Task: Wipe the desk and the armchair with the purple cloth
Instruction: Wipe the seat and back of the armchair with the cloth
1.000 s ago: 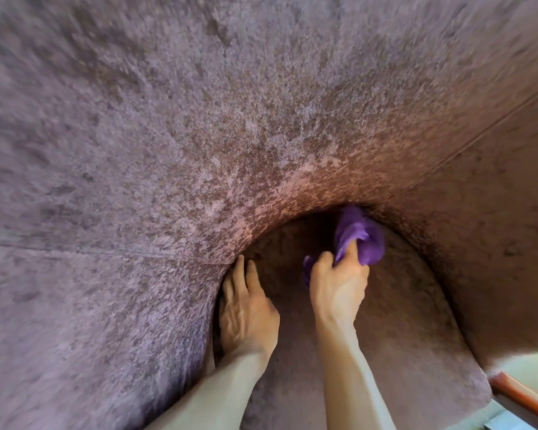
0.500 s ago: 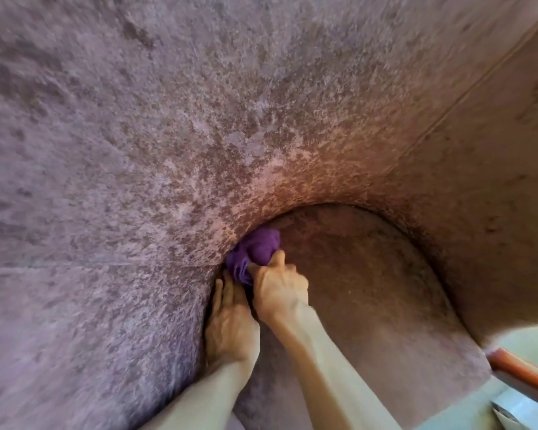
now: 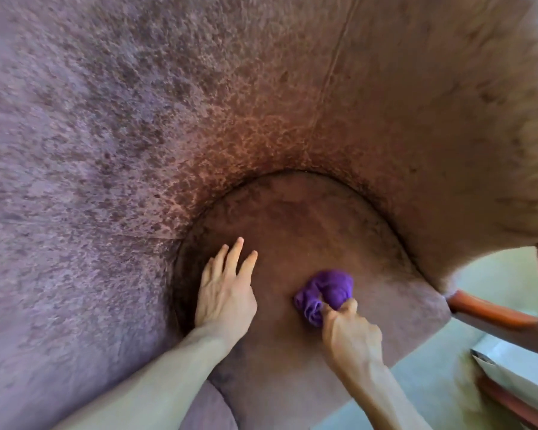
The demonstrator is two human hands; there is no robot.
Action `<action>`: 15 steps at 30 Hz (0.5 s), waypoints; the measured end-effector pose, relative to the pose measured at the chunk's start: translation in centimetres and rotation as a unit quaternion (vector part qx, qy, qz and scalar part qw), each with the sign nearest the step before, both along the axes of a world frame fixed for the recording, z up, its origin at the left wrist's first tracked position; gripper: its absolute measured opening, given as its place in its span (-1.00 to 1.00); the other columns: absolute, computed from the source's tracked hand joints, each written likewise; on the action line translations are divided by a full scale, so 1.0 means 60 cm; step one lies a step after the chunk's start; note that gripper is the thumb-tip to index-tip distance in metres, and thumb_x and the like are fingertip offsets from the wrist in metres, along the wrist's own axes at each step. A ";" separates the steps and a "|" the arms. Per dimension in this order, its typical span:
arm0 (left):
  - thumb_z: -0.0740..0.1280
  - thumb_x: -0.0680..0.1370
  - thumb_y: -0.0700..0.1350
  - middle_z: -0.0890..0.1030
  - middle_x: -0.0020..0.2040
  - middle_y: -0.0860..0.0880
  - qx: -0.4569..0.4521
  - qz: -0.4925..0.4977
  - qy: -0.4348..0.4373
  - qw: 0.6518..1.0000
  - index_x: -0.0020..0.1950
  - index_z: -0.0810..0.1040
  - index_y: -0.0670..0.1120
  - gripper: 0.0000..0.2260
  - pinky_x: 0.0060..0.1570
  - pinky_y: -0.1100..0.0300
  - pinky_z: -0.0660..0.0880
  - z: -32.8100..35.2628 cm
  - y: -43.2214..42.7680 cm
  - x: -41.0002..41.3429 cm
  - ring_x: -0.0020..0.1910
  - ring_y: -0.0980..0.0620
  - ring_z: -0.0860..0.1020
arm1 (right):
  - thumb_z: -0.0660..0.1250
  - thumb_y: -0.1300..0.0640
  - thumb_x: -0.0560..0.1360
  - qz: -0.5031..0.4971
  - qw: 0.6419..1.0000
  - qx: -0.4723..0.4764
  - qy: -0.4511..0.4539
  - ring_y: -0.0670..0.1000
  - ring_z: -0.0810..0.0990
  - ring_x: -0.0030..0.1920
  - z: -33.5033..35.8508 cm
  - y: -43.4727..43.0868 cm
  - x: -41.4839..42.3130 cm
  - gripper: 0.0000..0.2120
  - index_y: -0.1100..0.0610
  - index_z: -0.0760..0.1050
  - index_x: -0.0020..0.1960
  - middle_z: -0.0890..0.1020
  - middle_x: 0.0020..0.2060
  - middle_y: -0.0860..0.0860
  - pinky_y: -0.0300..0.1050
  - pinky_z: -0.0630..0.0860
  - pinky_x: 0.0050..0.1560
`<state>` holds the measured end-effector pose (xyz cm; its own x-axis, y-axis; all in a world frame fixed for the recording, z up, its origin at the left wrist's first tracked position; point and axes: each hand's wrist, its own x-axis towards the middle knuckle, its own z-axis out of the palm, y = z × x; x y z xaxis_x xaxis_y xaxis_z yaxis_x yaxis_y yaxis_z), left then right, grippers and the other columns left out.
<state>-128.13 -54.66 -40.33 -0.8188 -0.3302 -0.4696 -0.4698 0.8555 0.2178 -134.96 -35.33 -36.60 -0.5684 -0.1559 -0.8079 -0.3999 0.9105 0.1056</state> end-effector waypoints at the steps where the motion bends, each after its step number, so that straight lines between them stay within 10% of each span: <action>1: 0.31 0.50 -0.14 0.17 0.62 -0.04 -0.006 -0.003 -0.015 1.000 0.54 0.35 0.05 -0.42 0.47 -0.10 0.24 0.000 0.000 0.004 0.56 -0.13 0.19 | 0.09 0.10 0.61 -0.027 0.999 -0.003 -0.022 0.15 0.65 0.10 0.007 0.013 0.017 -0.57 -0.19 0.35 0.44 0.42 0.13 0.04 0.02 0.54 0.08; 8: 0.22 0.57 -0.06 0.10 0.64 0.04 -0.022 -0.020 -0.057 0.998 0.56 0.26 0.16 -0.46 0.47 -0.03 0.23 -0.002 -0.013 0.011 0.58 -0.07 0.12 | 0.26 -0.03 0.52 -0.204 0.953 -0.167 0.151 0.29 0.65 -0.08 0.003 -0.066 -0.034 -0.44 -0.27 0.25 0.50 0.35 0.00 0.05 0.04 0.54 -0.09; 15: 0.22 0.58 -0.07 0.03 0.65 0.06 -0.021 -0.033 -0.069 0.997 0.57 0.20 0.19 -0.44 0.39 -0.05 0.29 -0.007 -0.019 0.013 0.59 -0.06 0.08 | 0.20 -0.05 0.60 -0.225 0.965 -0.131 -0.013 0.30 0.58 0.24 -0.032 -0.126 0.018 -0.40 -0.20 0.12 0.60 0.46 0.29 0.20 0.09 0.51 0.20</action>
